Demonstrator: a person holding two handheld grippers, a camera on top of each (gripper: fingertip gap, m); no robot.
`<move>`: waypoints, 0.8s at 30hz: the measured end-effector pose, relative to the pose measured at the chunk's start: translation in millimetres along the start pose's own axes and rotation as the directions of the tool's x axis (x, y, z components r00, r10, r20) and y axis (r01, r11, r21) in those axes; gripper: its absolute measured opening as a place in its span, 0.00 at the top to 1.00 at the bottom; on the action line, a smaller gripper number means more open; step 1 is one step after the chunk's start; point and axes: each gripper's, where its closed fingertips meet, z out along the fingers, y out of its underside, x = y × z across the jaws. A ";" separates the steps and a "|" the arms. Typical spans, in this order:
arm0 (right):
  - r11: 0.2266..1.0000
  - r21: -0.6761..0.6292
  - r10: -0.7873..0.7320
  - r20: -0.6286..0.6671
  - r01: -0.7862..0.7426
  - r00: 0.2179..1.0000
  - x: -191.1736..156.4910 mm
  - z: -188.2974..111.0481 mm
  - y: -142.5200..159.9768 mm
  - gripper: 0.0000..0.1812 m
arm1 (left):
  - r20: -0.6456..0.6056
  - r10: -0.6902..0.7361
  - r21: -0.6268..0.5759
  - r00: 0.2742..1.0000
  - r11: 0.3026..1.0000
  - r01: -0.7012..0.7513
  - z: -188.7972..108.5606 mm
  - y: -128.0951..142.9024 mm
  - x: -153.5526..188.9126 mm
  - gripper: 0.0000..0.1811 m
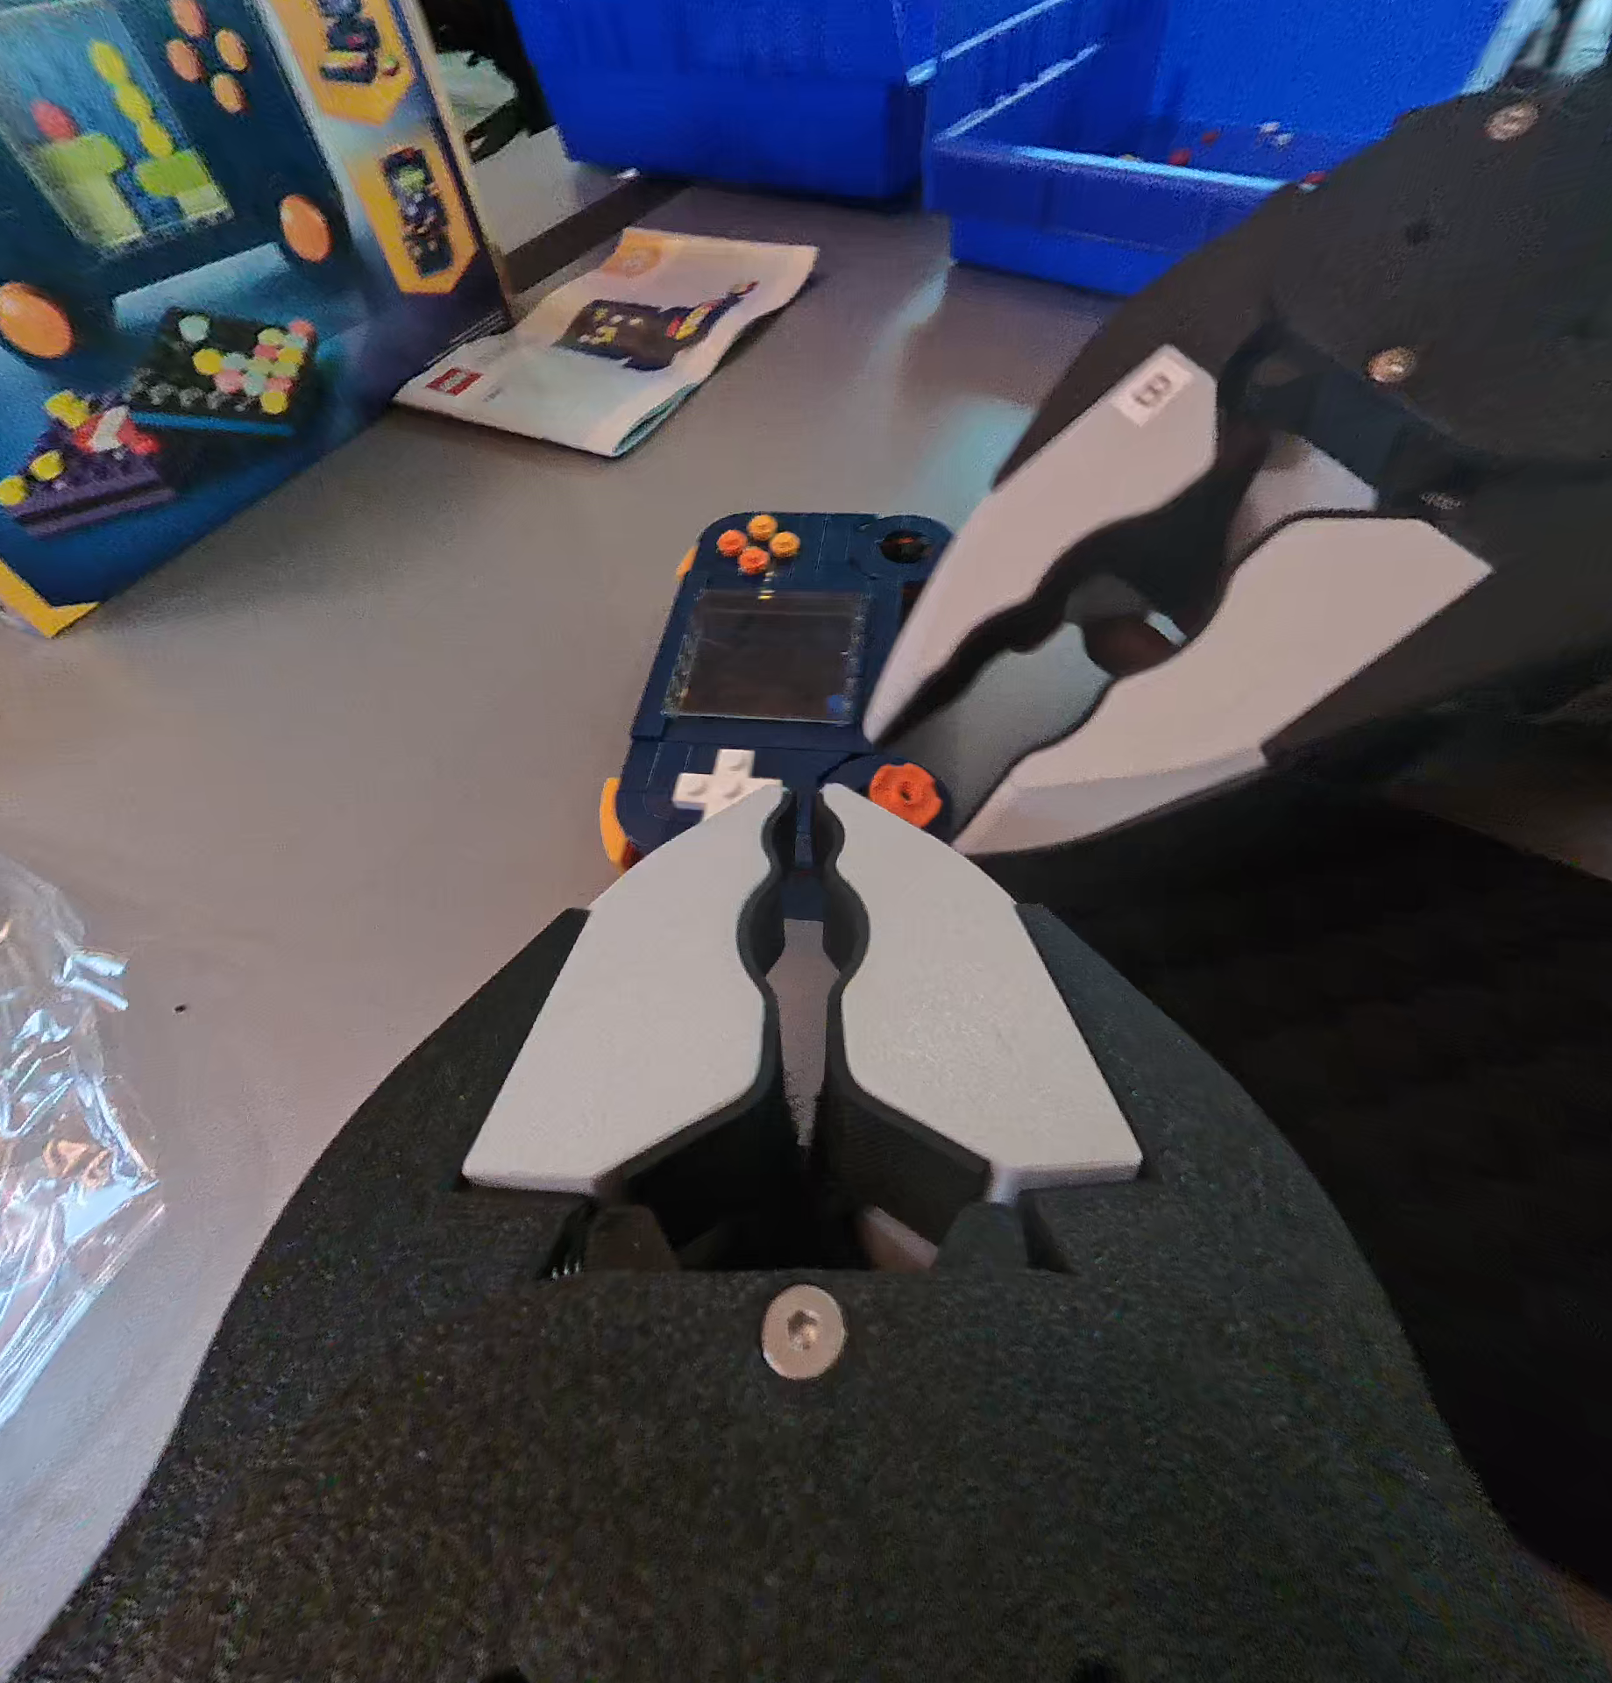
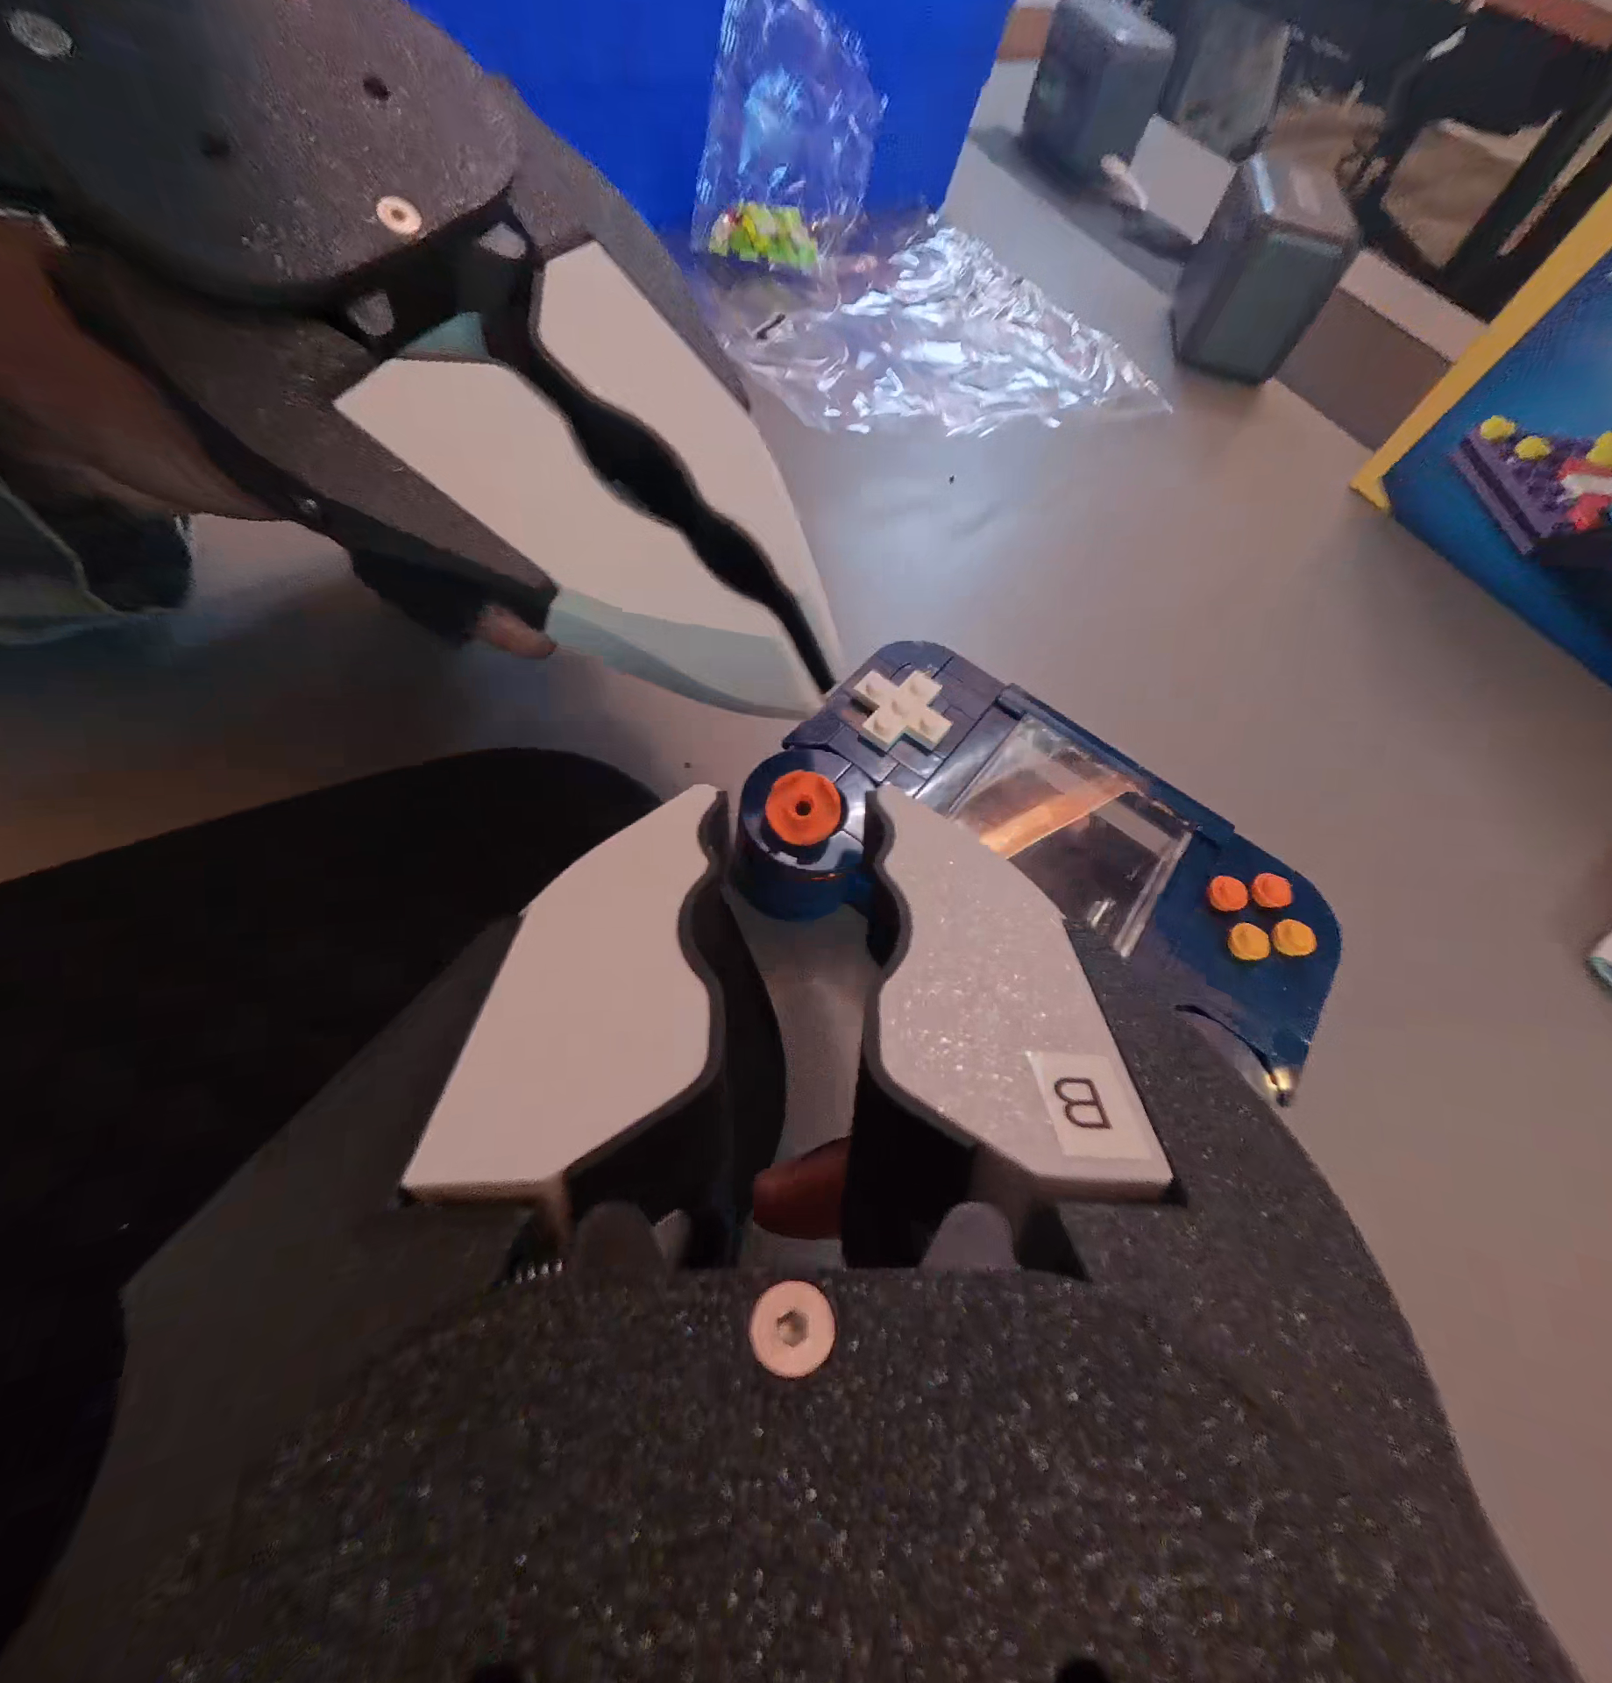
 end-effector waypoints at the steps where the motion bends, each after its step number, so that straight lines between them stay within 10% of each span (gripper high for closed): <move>1: 1.000 -0.013 0.004 0.015 -0.004 1.000 -2.0 2.1 1.7 0.87 | 0.007 -0.007 -0.014 1.000 1.000 0.007 1.5 1.7 -1.5 1.00; 12: 0.981 -0.027 -0.195 -0.098 0.193 0.976 1.8 5.8 1.5 0.92 | -0.065 -0.123 -0.098 0.990 0.988 0.117 8.5 11.2 6.1 1.00; 18: 0.785 -0.122 -0.612 -0.301 0.607 0.731 -0.8 -1.3 -11.4 0.92 | -0.025 -0.108 -0.108 0.994 0.989 0.105 12.2 10.0 4.6 1.00; 24: 0.900 0.338 -0.185 -0.271 0.274 0.945 -6.3 -42.4 -55.7 0.92 | -0.040 -0.135 -0.098 0.990 0.987 0.130 12.2 9.5 4.7 1.00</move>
